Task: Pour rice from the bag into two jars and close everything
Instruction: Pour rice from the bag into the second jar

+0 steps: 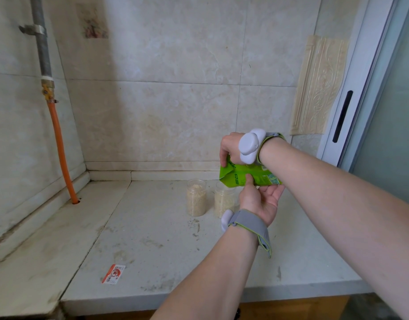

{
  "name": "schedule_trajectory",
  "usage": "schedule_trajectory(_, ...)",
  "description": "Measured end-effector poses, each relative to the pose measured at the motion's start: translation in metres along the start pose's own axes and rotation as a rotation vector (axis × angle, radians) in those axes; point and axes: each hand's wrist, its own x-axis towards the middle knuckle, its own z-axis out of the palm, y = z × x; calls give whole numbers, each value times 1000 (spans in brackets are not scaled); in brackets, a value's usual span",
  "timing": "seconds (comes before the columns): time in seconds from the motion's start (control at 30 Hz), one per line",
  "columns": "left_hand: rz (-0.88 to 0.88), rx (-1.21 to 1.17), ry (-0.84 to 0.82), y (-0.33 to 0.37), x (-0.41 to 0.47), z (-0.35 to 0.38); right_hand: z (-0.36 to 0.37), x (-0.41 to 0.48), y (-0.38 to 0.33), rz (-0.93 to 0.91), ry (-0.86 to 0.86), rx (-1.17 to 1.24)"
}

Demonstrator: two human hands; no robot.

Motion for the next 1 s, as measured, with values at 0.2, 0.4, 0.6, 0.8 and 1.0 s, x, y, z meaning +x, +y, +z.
schedule_trajectory(0.2,4,9,-2,1,1,0,0,0,0,-11,8,-4)
schedule_trajectory(0.4,0,4,-2,1,-1,-1,-1,0,-3,-10,-1,-17)
schedule_trajectory(0.6,-2,-11,-17,2,0,0,-4,-2,-4,-9,5,-41)
schedule_trajectory(0.8,1,-19,-12,2,-2,3,-6,-2,-3,1,-3,-40)
schedule_trajectory(1.0,-3,-14,-14,2,-2,3,-5,-1,-2,-2,-3,-13)
